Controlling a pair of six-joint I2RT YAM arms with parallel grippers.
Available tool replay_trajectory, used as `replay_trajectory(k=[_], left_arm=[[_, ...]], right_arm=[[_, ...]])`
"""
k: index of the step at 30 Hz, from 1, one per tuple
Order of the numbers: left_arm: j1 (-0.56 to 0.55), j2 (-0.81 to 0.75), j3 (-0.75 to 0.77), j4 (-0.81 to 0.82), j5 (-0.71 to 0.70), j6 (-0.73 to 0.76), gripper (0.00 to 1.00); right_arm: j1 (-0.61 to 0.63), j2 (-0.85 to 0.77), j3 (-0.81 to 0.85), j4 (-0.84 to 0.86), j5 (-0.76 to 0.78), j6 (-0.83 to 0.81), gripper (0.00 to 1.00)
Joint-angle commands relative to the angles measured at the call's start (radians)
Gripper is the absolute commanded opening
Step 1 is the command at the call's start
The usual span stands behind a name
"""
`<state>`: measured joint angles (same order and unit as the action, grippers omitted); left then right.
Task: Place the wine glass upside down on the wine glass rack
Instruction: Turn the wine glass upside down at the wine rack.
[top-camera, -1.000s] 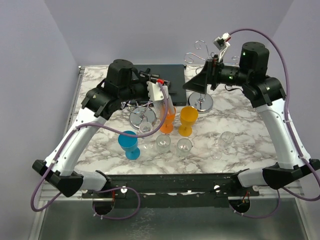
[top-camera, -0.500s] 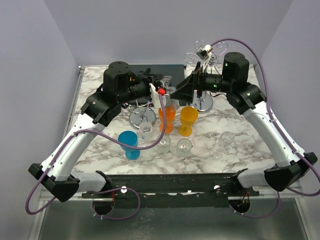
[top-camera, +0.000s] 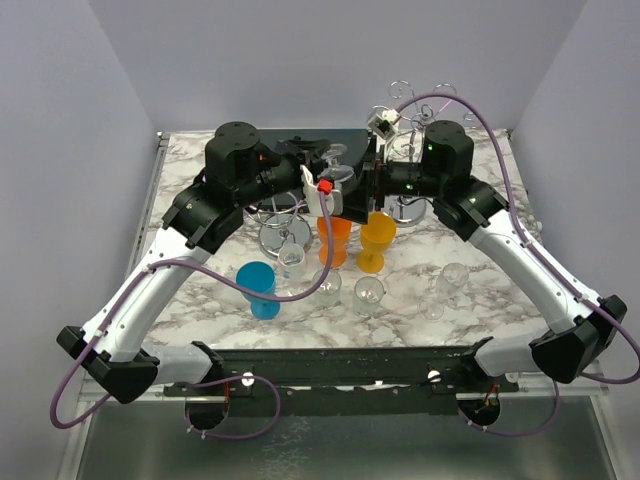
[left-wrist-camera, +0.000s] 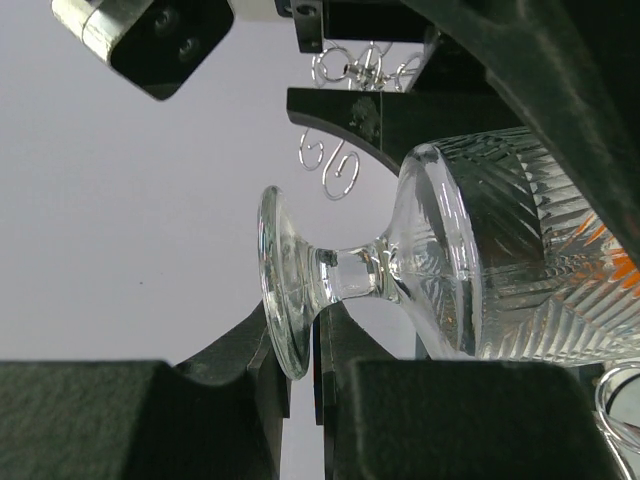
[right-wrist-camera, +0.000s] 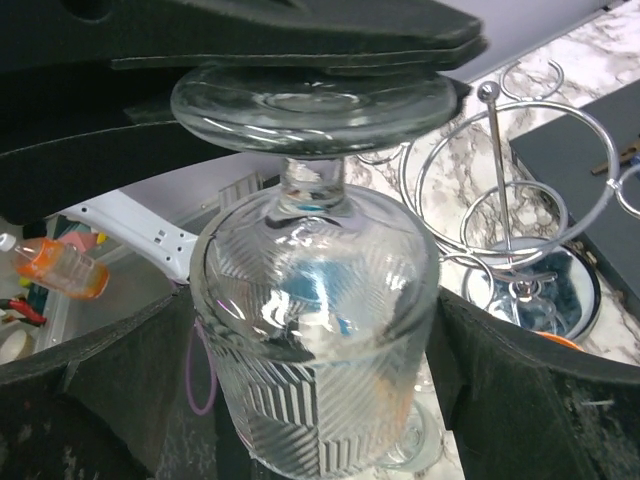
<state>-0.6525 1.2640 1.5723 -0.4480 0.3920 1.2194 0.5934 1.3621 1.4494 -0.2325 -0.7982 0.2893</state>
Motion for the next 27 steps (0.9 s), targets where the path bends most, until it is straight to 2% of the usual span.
replay_trajectory(k=[1, 5, 13, 16, 19, 21, 24, 27], left_arm=[[-0.009, -0.028, -0.006, 0.1, 0.005, 0.042, 0.0], [-0.011, -0.044, -0.032, 0.11, 0.006, 0.07, 0.0], [-0.011, -0.066, -0.051, 0.135, 0.007, 0.101, 0.0], [-0.011, -0.078, -0.068, 0.157, 0.01, 0.111, 0.0], [-0.011, -0.084, -0.077, 0.173, 0.01, 0.104, 0.0], [-0.011, -0.088, -0.086, 0.178, 0.01, 0.103, 0.0], [-0.011, -0.09, -0.094, 0.19, 0.007, 0.097, 0.0], [-0.012, -0.087, -0.088, 0.201, 0.005, 0.08, 0.0]], right_arm=[[0.016, 0.002, -0.03, 0.101, 0.025, -0.011, 1.0], [0.015, -0.015, -0.065, 0.173, 0.034, 0.014, 0.96], [0.016, -0.024, -0.105, 0.177, 0.042, 0.023, 0.88], [0.016, -0.033, -0.113, 0.18, 0.054, 0.024, 0.89], [0.016, -0.055, -0.136, 0.202, 0.09, 0.025, 0.93], [0.015, -0.069, -0.149, 0.223, 0.11, 0.031, 0.92], [0.015, -0.073, -0.156, 0.291, 0.122, 0.047, 0.81], [0.016, -0.065, -0.159, 0.318, 0.112, 0.059, 0.61]])
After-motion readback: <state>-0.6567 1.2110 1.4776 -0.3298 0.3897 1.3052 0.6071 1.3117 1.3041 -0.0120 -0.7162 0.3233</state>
